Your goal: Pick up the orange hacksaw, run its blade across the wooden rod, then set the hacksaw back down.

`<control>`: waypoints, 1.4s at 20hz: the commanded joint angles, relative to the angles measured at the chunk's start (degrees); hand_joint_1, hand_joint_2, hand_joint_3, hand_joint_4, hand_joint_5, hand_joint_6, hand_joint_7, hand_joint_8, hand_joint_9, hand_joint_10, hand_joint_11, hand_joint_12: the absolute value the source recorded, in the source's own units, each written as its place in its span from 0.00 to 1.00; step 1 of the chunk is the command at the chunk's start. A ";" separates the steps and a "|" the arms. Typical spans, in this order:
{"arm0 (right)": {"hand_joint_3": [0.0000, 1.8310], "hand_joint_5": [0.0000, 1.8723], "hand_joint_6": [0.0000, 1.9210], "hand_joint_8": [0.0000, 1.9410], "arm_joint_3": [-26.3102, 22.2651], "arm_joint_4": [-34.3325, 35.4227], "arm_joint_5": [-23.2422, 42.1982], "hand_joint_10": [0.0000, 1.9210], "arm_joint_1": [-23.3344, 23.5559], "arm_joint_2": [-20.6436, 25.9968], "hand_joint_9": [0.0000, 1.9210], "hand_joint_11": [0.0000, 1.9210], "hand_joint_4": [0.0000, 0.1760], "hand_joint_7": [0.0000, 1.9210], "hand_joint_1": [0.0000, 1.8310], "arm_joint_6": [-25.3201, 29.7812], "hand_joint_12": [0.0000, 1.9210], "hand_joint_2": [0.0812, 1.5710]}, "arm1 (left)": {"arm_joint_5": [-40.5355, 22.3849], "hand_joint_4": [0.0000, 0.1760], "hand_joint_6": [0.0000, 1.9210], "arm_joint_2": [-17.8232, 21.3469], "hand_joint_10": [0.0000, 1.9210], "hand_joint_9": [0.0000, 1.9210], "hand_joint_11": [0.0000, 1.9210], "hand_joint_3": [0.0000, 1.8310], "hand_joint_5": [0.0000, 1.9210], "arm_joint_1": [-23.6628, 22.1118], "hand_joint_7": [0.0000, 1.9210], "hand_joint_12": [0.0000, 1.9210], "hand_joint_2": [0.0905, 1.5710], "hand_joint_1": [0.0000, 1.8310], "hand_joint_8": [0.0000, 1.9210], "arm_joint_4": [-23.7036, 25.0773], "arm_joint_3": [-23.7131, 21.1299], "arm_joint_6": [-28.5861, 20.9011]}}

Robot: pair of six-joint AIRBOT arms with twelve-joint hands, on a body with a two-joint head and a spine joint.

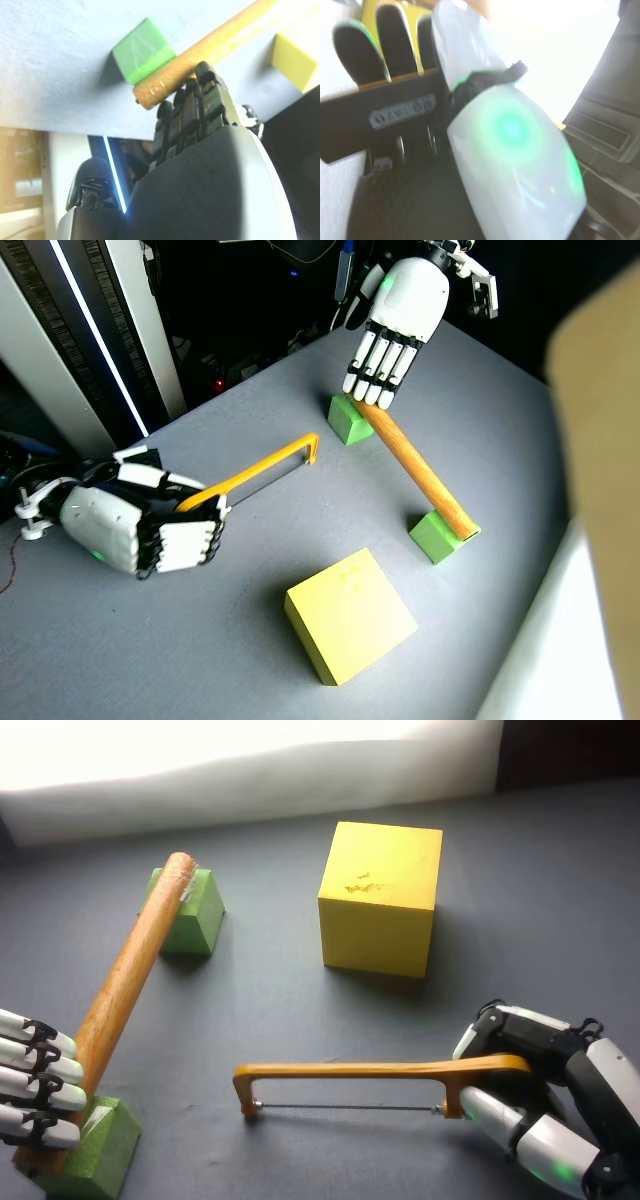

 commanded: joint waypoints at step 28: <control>0.00 0.03 0.00 0.00 -2.55 -4.59 5.09 0.01 4.52 1.66 0.02 0.00 0.00 0.03 0.19 -0.13 0.28 0.62 | 3.12 0.00 0.00 -2.13 0.00 0.03 0.00 0.00 0.07 -2.50 0.05 0.09 0.82 0.01 0.00 -24.67 0.58 3.86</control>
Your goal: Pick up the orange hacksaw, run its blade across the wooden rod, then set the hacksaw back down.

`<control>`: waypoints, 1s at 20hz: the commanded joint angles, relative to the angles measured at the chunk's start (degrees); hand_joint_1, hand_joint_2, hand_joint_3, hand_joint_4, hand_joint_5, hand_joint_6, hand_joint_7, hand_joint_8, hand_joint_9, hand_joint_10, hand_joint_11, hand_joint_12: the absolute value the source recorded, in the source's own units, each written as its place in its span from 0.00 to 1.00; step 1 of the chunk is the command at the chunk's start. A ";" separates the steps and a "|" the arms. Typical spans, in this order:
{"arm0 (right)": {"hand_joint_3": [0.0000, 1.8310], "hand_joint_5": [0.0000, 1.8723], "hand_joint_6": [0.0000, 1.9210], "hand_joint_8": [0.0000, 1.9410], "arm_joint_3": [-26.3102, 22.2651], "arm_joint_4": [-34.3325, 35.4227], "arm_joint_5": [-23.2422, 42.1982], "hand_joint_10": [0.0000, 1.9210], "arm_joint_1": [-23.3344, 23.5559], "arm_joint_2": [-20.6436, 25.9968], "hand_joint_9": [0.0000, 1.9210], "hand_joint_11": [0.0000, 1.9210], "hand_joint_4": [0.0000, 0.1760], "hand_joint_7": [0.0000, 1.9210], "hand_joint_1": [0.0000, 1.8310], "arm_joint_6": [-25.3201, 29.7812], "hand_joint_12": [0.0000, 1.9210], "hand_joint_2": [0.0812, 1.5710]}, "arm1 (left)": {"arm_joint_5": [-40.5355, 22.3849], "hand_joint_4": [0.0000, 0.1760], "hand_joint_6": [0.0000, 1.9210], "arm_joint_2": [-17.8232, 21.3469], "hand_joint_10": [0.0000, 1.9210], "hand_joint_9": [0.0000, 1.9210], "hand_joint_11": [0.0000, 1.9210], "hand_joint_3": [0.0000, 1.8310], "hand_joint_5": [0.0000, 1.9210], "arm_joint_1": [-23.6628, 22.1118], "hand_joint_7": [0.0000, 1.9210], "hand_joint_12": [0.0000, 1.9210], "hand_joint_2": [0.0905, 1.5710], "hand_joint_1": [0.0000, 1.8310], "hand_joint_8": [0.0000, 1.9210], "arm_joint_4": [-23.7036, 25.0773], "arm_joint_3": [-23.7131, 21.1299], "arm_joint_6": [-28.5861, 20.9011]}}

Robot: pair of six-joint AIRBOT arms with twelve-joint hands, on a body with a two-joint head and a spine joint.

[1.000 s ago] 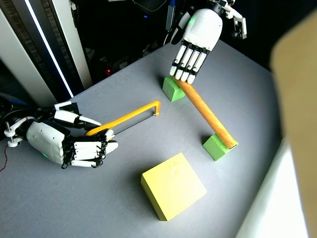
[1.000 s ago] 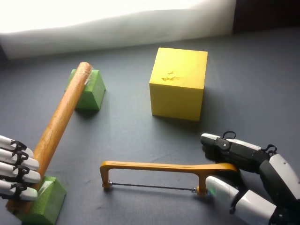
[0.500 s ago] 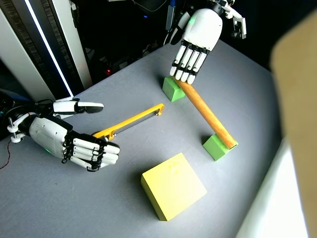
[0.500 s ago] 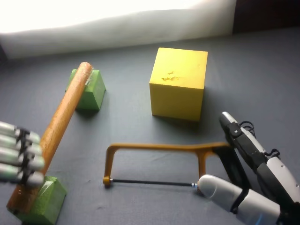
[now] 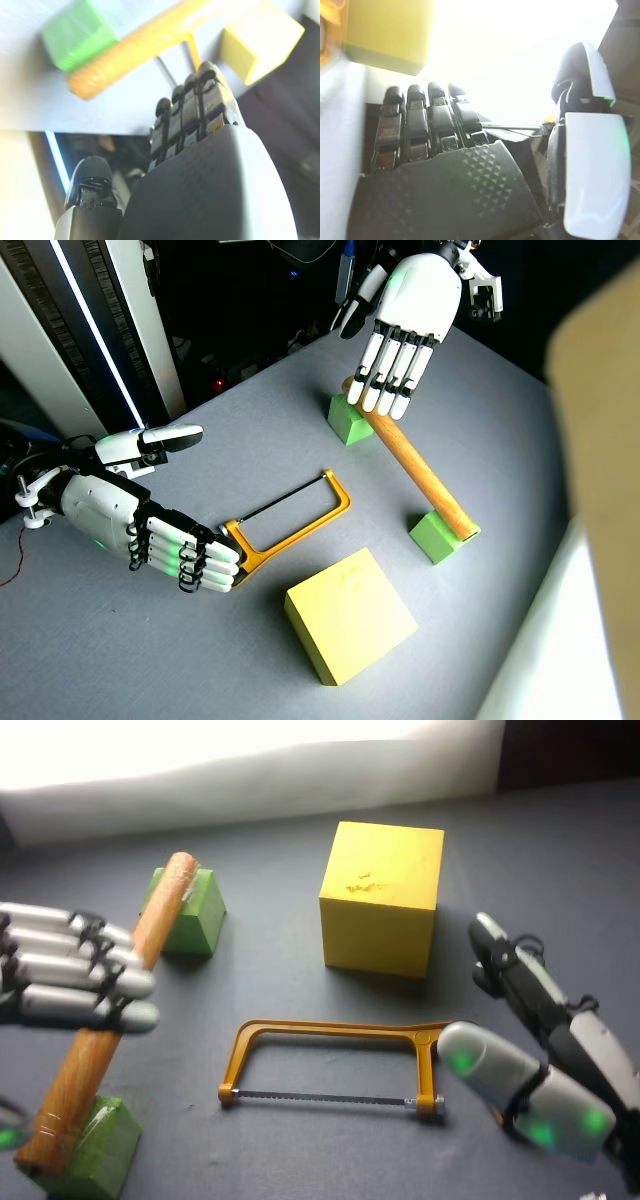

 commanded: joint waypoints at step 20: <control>0.01 0.57 1.00 1.00 0.05 -47.11 -17.14 1.00 28.54 21.86 0.74 0.87 0.00 0.62 0.29 -7.84 1.00 0.74 | -15.73 0.00 1.00 -13.28 1.00 0.66 0.66 0.00 0.61 6.00 0.62 1.00 0.84 0.34 1.00 -31.70 6.50 15.27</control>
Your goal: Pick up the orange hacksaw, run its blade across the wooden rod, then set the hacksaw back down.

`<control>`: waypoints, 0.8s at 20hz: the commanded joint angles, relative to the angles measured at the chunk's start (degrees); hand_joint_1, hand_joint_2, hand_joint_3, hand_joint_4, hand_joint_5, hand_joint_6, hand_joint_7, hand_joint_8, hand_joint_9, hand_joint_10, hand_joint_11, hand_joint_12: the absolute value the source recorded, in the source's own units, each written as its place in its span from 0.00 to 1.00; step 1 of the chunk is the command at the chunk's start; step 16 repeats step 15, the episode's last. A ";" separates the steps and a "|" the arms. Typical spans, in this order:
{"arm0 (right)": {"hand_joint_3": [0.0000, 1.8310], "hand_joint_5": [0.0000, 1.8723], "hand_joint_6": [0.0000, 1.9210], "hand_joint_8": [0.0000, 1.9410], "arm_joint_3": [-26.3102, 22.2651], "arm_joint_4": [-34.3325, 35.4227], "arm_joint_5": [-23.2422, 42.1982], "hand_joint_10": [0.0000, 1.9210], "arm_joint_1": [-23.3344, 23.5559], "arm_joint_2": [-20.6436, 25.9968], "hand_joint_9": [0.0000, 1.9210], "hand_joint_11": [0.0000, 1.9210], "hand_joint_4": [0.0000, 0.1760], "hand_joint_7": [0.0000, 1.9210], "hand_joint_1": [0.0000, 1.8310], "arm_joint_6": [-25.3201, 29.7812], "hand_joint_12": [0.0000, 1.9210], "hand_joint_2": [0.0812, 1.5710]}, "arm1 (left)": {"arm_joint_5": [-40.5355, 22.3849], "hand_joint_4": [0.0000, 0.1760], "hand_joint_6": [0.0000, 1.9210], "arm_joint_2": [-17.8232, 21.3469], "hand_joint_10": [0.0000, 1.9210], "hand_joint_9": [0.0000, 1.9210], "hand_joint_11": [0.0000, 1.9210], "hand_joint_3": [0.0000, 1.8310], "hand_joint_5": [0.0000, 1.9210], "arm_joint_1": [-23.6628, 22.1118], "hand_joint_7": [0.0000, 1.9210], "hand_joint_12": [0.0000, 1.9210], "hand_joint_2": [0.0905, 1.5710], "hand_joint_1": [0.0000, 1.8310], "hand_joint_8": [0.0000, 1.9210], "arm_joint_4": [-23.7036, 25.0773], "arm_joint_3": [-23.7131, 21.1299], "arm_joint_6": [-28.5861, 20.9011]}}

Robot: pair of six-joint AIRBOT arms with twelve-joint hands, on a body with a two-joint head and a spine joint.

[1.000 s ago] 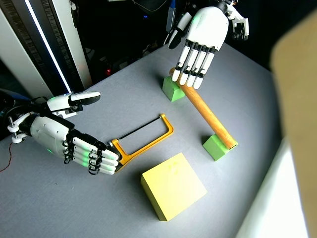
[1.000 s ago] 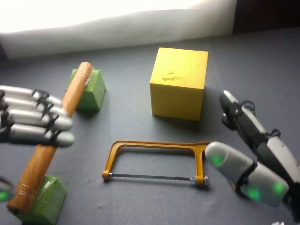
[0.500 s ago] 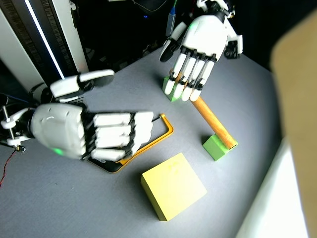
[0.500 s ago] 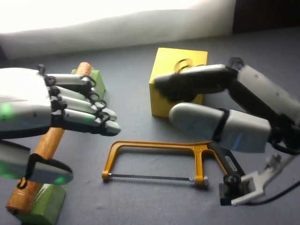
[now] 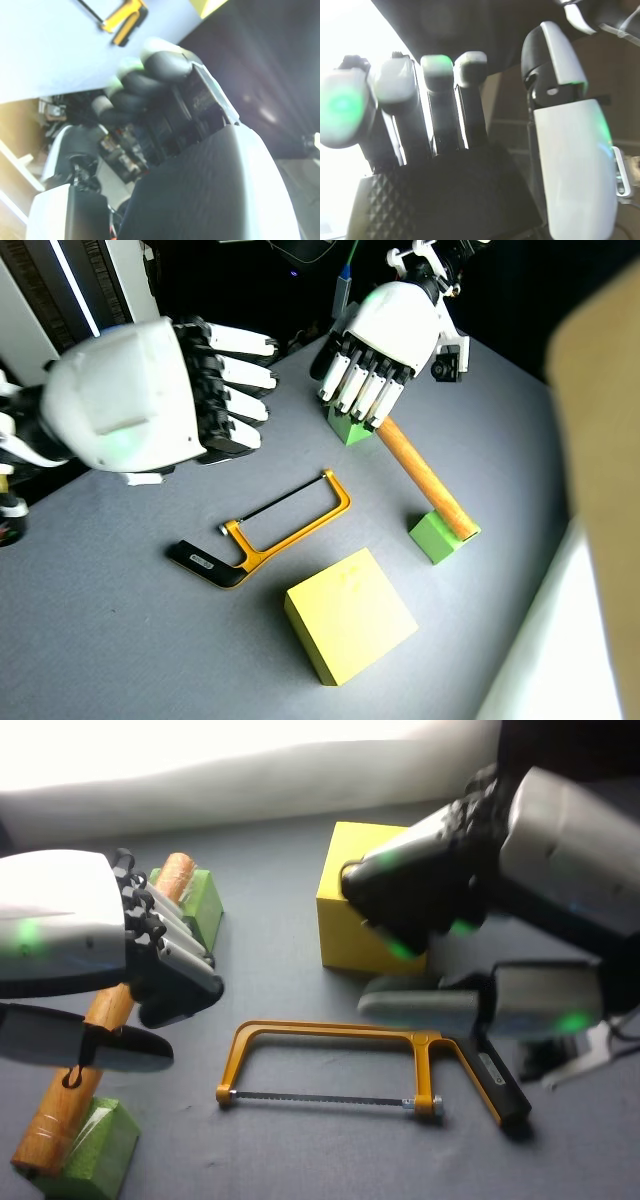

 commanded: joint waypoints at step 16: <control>0.00 0.62 1.00 1.00 8.31 -20.10 17.18 1.00 4.65 3.95 0.75 0.86 0.00 0.67 0.30 4.97 1.00 0.91 | -14.80 0.56 1.00 0.49 1.00 0.81 0.84 0.00 0.75 2.91 0.80 1.00 0.97 0.14 1.00 -3.01 1.32 -0.15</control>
